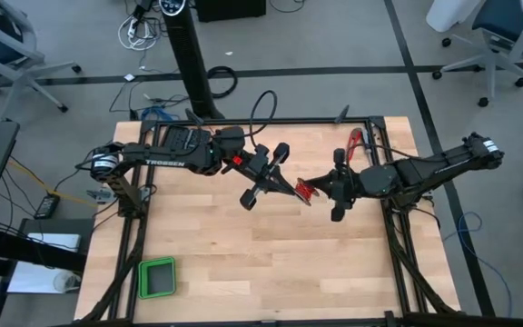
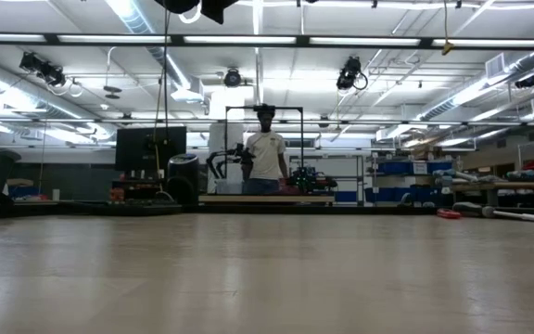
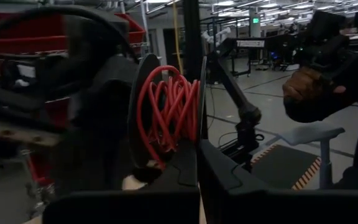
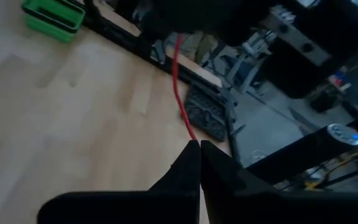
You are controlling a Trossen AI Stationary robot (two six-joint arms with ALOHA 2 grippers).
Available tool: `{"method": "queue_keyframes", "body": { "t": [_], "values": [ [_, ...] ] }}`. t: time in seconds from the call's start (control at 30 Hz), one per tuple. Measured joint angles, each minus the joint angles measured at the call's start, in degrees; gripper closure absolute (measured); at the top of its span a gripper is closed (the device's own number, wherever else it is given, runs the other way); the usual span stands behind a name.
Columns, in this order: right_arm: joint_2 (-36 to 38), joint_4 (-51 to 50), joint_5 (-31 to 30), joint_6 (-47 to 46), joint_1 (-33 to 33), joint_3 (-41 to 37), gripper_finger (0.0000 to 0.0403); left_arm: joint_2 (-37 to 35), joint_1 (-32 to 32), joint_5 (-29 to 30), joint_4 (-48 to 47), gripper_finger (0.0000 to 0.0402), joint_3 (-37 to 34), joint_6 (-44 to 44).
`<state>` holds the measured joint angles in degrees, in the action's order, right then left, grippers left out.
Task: Coil cords
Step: Coil the red wire onto the black spool
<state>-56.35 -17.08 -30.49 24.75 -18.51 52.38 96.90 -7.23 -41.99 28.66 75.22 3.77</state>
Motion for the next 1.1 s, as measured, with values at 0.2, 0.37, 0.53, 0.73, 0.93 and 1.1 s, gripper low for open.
{"method": "queue_keyframes", "body": {
  "t": [0.2, 0.37, 0.53, 0.73, 0.93, 1.1],
  "values": [
    [2.0, -4.4, -0.2, -5.5, -4.4, 0.0, 0.0402, 0.0, -2.4, 0.0, -2.3, 0.0401, 0.0, 0.0],
    [3.3, -5.6, -3.0, -5.7, -7.5, 0.0, 0.0402, 0.0, -3.9, 0.0, -7.0, 0.0401, 0.0, 0.0],
    [5.2, -7.3, -4.4, -5.8, -8.9, 0.0, 0.0403, 0.0, -4.2, 0.0, -9.9, 0.0401, 0.0, 0.3],
    [7.6, -7.4, -4.6, -5.7, -9.5, 0.0, 0.0403, 0.0, -4.3, -0.1, -10.6, 0.0401, 0.0, 0.3],
    [9.2, -3.4, -3.1, -3.8, -9.6, 0.0, 0.0403, 0.0, -4.4, -0.1, -11.6, 0.0401, 0.0, 0.5],
    [9.3, 0.2, 1.4, -2.6, -9.6, 0.0, 0.0403, 0.0, -4.5, -0.1, -14.2, 0.0401, 0.0, 1.9]
  ]
}}
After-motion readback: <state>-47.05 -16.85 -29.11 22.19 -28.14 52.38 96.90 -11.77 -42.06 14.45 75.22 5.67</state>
